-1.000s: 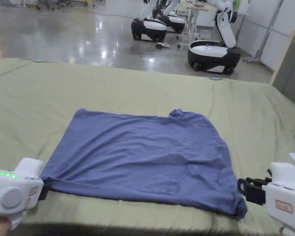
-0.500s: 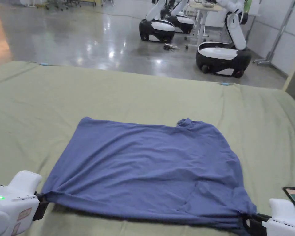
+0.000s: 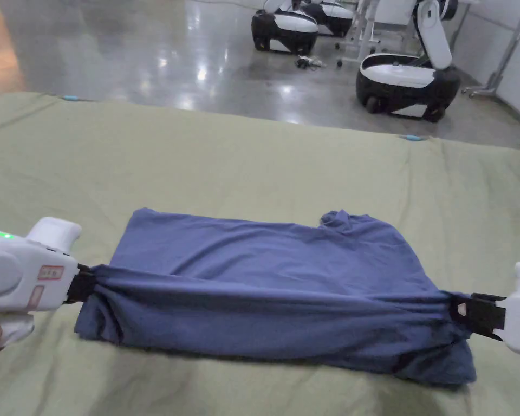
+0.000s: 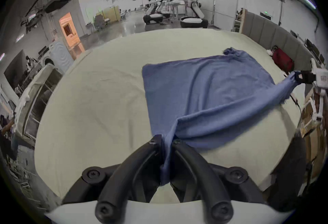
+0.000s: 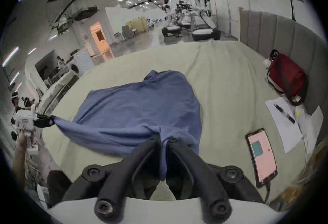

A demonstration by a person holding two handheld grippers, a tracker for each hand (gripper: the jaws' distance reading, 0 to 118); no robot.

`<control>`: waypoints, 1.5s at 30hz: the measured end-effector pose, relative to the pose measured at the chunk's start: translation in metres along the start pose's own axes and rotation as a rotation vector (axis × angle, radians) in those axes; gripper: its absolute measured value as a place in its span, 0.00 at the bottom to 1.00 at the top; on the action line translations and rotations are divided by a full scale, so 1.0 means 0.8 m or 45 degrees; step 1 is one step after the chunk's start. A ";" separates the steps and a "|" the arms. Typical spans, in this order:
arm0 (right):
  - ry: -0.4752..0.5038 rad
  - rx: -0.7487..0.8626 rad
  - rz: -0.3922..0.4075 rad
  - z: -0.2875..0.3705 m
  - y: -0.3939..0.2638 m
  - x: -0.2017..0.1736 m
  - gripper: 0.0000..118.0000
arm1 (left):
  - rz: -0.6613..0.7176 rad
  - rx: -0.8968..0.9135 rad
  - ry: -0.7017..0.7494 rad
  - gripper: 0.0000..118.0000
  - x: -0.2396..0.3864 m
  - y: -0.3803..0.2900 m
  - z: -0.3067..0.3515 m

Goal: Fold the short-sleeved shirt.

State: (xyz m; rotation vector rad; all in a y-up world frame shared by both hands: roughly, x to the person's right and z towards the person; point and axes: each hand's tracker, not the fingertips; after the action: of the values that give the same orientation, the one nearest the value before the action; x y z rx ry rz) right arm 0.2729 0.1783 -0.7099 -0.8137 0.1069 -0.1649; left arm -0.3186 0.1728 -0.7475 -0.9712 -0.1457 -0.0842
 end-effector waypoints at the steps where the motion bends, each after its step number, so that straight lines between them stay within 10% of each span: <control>1: -0.026 -0.016 0.003 -0.021 0.003 0.001 0.07 | 0.033 -0.025 -0.002 0.05 -0.002 0.010 -0.021; 7: -0.086 -0.097 -0.106 -0.091 0.000 0.009 0.10 | 0.144 -0.201 0.023 0.05 -0.002 0.032 -0.103; 10: -0.104 -0.071 -0.077 -0.080 -0.015 0.011 0.48 | 0.145 -0.161 0.041 0.06 0.002 0.015 -0.095; 11: -0.108 -0.041 -0.059 -0.066 -0.021 0.009 0.59 | 0.152 -0.099 0.045 0.10 0.007 0.005 -0.079; 14: -0.110 0.226 0.012 -0.010 -0.044 -0.009 0.64 | 0.088 0.182 0.102 0.75 0.030 -0.028 -0.021; 20: -0.134 0.622 0.089 0.063 -0.121 -0.098 0.65 | 0.053 0.797 0.086 0.79 0.117 -0.129 0.085; 22: -0.144 0.634 0.159 0.069 -0.144 -0.119 0.58 | 0.011 0.885 0.214 0.72 0.136 -0.158 0.103; 23: -0.149 0.634 0.197 0.072 -0.156 -0.127 0.41 | 0.007 0.864 0.240 0.54 0.138 -0.165 0.108; 24: -0.167 0.637 0.222 0.074 -0.167 -0.134 0.08 | -0.001 0.833 0.250 0.06 0.139 -0.171 0.113; 25: -0.205 0.641 0.250 0.072 -0.175 -0.139 0.04 | -0.005 0.813 0.281 0.00 0.136 -0.174 0.115; 35: -0.171 0.653 0.309 0.071 -0.178 -0.144 0.03 | 0.178 0.379 0.166 0.00 0.015 -0.168 0.052; 37: -0.171 0.636 0.325 0.065 -0.176 -0.148 0.03 | 0.163 0.289 0.139 0.31 0.005 -0.157 0.020; 39: -0.165 0.605 0.358 0.062 -0.173 -0.152 0.04 | 0.118 0.228 0.175 0.89 0.006 -0.142 -0.010; 45: -0.188 0.589 0.382 0.060 -0.171 -0.148 0.04 | 0.124 0.107 0.233 0.89 -0.008 -0.097 -0.078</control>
State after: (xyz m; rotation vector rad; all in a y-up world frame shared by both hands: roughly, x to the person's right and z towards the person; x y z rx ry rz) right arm 0.1499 0.1422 -0.5733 -0.3393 0.0474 0.1511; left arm -0.3303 0.0778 -0.7197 -0.8810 0.0660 -0.0767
